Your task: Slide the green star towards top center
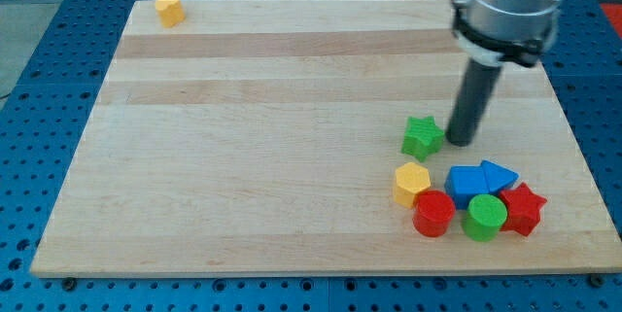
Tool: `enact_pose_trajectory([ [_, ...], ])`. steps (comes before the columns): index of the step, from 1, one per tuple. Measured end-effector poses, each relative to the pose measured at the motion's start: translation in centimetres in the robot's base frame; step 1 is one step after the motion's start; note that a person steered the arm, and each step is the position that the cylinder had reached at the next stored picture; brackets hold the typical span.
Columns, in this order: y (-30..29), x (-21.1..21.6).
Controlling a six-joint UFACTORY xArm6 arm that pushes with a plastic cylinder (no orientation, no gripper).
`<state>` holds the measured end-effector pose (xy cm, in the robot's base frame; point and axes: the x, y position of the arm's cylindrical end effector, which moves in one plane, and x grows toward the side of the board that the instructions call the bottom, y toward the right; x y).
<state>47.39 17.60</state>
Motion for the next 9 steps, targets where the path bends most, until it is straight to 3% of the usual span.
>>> enact_pose_trajectory([
  [1, 2.2, 1.7],
  [2, -2.3, 2.0],
  [4, -15.9, -4.1],
  [5, -17.9, -8.5],
  [6, -17.9, -7.9],
  [9, -9.5, -4.8],
])
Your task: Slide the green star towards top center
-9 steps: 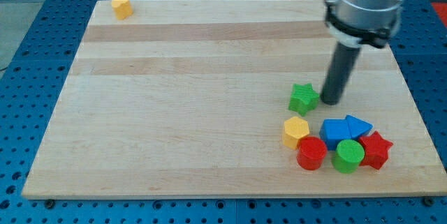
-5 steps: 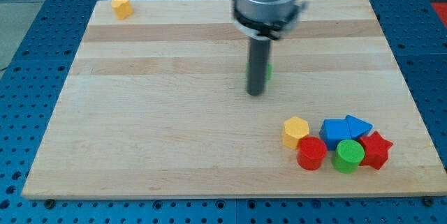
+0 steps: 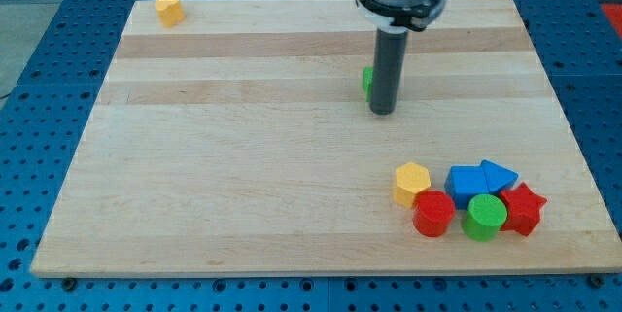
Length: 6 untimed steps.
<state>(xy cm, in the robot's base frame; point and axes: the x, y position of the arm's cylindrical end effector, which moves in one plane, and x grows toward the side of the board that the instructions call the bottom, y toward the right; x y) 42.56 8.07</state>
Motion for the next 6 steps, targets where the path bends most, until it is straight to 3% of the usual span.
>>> enact_pose_trajectory([
  [1, 1.2, 0.5],
  [3, -2.9, -9.6],
  [4, -3.9, -10.9],
  [6, -3.9, -6.0],
])
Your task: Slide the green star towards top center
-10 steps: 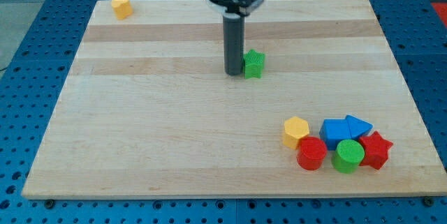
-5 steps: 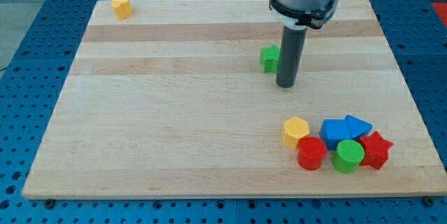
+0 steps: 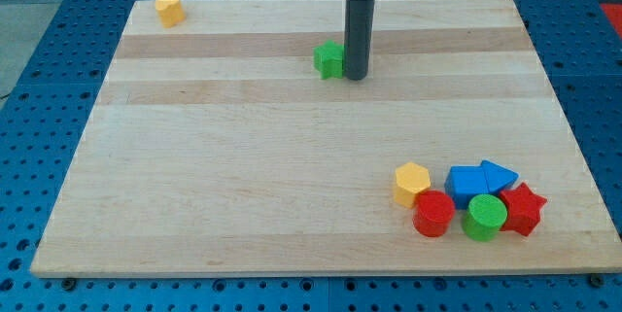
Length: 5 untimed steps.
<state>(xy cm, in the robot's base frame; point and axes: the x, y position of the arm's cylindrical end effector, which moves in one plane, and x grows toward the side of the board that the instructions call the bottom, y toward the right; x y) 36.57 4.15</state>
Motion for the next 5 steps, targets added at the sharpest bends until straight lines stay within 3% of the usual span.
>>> enact_pose_trajectory([
  [1, -2.4, 0.0],
  [3, -5.4, -6.9],
  [4, -6.2, -7.6],
  [5, -6.4, -4.4],
])
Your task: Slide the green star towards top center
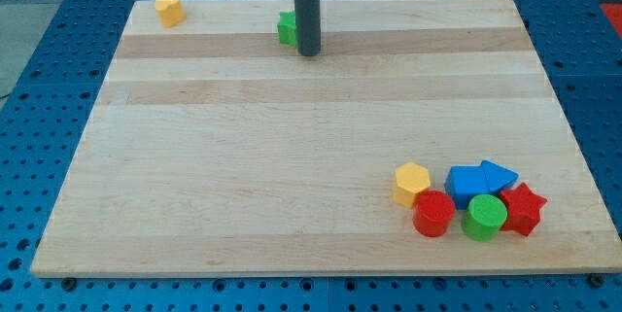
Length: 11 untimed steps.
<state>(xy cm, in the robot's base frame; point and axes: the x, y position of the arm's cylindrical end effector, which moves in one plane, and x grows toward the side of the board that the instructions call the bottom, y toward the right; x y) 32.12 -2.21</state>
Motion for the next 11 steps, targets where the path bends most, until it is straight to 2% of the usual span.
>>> enact_pose_trajectory([
  [1, -3.6, 0.5],
  [2, -7.7, -0.9],
  [4, -7.6, -5.5],
  [5, -7.8, -5.3],
  [6, -7.4, -1.5],
  [7, -4.8, -0.8],
  [9, -1.3, -5.6],
  [11, -1.3, -5.2],
])
